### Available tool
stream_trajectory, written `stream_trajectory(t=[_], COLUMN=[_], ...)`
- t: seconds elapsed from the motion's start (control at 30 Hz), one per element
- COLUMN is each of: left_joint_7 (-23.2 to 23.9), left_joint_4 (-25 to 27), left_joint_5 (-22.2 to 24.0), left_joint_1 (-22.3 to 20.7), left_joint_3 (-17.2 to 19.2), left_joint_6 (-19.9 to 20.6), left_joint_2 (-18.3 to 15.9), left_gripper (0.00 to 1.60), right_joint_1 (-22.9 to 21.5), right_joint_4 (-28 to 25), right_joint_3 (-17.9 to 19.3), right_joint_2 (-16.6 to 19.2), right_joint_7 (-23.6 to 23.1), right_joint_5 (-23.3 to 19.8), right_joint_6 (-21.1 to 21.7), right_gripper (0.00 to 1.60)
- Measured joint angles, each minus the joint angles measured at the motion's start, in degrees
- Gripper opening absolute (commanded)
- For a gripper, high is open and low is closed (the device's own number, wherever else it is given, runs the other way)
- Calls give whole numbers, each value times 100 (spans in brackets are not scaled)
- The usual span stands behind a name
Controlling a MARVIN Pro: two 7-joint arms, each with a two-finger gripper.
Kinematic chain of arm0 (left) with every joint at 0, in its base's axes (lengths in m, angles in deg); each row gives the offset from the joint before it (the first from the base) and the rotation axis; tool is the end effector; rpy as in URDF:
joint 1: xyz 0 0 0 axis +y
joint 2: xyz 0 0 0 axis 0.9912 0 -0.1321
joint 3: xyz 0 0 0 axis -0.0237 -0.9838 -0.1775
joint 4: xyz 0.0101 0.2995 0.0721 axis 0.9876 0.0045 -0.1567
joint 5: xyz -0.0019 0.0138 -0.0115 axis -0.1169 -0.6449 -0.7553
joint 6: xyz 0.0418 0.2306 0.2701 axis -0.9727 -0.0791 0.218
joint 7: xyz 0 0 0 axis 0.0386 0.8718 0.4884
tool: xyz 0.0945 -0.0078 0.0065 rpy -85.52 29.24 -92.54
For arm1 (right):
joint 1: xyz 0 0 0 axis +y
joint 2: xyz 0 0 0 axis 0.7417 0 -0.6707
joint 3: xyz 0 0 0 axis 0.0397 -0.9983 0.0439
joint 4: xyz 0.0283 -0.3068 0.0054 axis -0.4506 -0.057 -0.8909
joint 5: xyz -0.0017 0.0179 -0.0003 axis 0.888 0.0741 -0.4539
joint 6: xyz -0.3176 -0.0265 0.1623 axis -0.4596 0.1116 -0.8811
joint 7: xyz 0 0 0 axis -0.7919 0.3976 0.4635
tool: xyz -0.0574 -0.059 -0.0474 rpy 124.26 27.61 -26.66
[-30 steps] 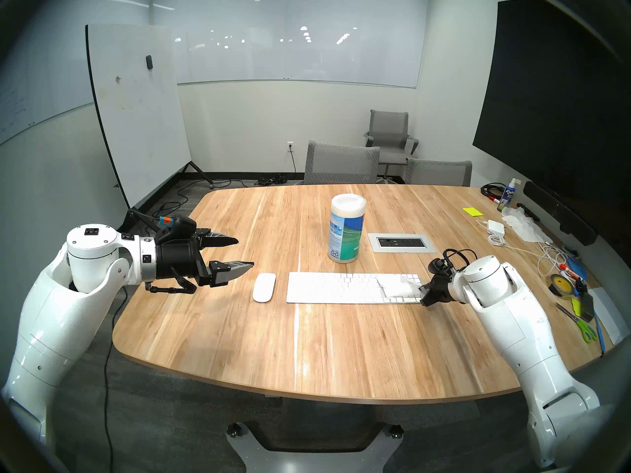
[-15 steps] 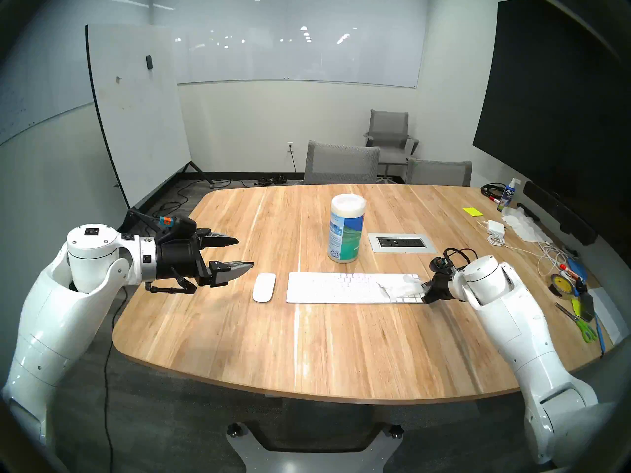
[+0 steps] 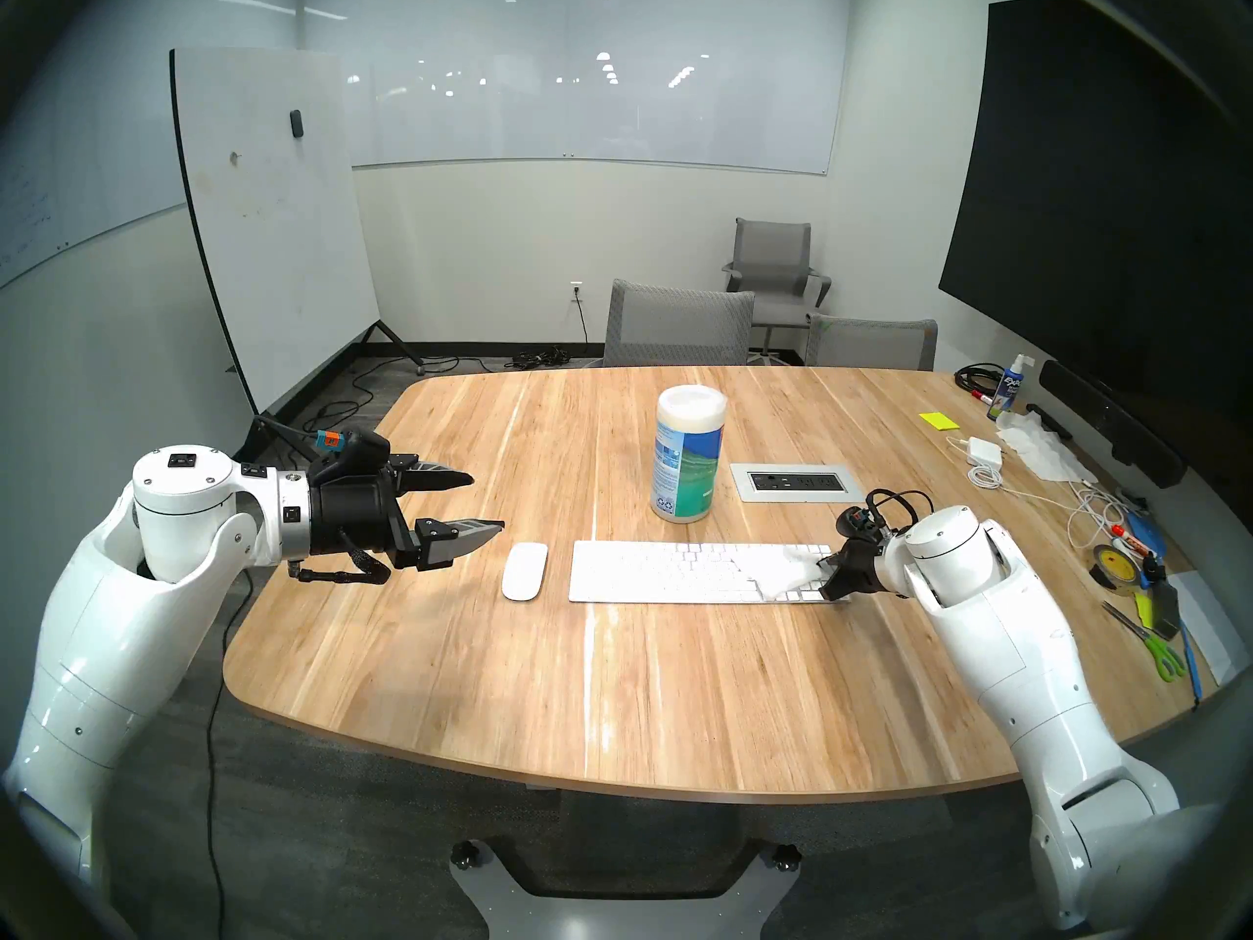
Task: Wipe the keyboards and mice with a disinfecting wipe, then set the wipe down
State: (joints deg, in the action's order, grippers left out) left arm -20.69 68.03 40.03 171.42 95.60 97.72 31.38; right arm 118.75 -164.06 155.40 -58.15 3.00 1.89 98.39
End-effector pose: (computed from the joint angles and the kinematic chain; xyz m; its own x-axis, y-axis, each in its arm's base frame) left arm 0.4170 0.1064 -0.1503 0.1816 -0.2823 0.9420 -0.8203 -0.5718 -0.0132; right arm 0.5287 -0.1243 -0.3115 0.5325 0.5534 0.6404 0.5015 -0.8158 0.2880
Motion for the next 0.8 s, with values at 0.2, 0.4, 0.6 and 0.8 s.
stream_trajectory(t=[0.2, 0.4, 0.6, 0.8], left_joint_7=[0, 0, 0, 0], left_joint_4=[0, 0, 0, 0], left_joint_5=[0, 0, 0, 0], left_joint_1=[1, 1, 1, 1], left_joint_3=[3, 2, 2, 0], left_joint_6=[0, 0, 0, 0], left_joint_2=[0, 0, 0, 0], left_gripper=[160, 160, 160, 160], right_joint_1=[37, 33, 8, -62], right_joint_4=[-38, -7, 77, 251], right_joint_3=[-43, -57, -38, 21], right_joint_2=[-53, -55, -22, 21], right_joint_7=[49, 87, 86, 79], right_joint_5=[7, 16, 12, 2], right_joint_6=[68, 17, -59, -156], right_gripper=[0, 0, 0, 0])
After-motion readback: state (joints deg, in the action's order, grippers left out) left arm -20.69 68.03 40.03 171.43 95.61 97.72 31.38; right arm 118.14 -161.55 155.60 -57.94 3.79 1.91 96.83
